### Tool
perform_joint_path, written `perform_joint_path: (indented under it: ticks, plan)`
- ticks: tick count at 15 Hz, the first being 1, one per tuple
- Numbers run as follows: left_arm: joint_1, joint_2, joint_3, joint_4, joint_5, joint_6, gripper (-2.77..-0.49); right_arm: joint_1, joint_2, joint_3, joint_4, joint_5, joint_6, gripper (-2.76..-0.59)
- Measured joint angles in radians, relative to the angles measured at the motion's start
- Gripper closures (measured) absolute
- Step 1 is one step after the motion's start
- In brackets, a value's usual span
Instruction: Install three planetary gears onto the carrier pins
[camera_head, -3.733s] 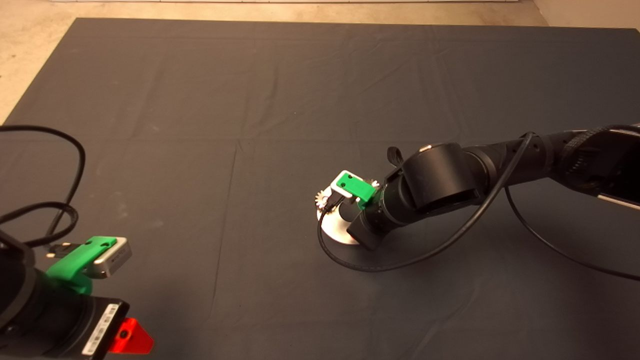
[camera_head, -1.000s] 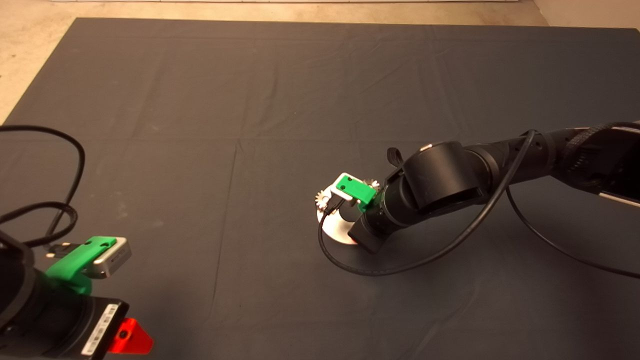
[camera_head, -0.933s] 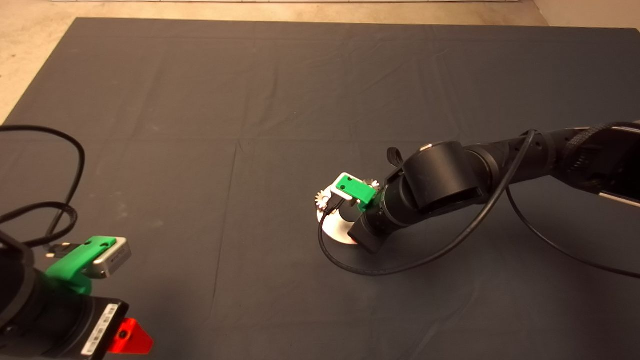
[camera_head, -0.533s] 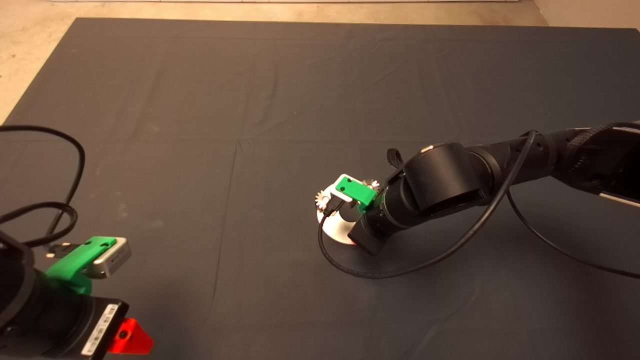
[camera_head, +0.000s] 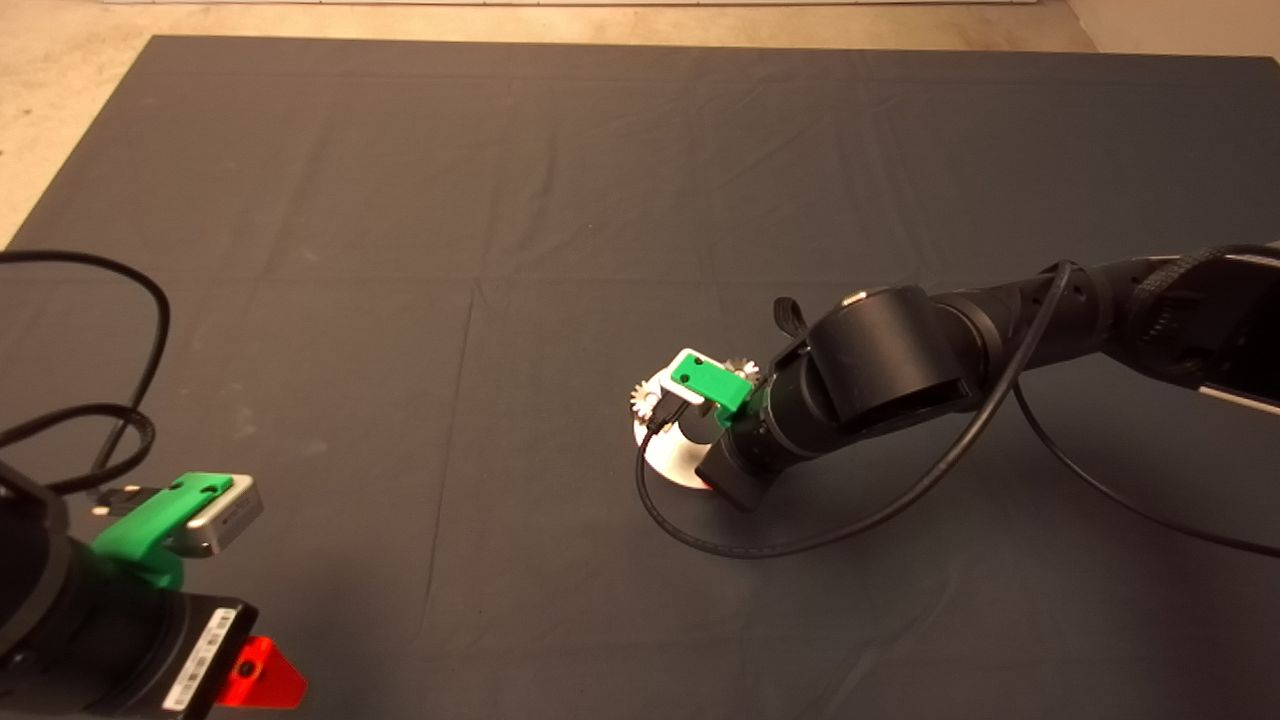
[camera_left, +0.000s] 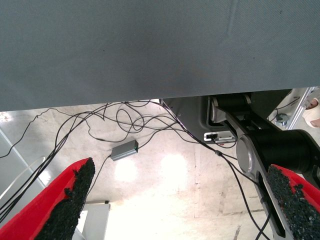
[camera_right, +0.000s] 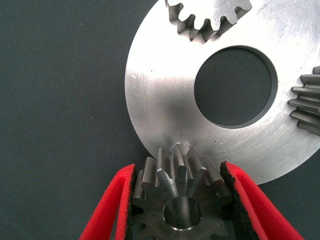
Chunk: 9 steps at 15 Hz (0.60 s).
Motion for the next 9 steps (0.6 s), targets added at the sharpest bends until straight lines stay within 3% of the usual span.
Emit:
perform_joint_path:
  ticks: [9]
  plan:
    - [0.000,0.000,0.000,0.000,0.000,0.000,-2.48,-0.001,0.000,0.000,-0.014,0.000,-0.001,-1.00]
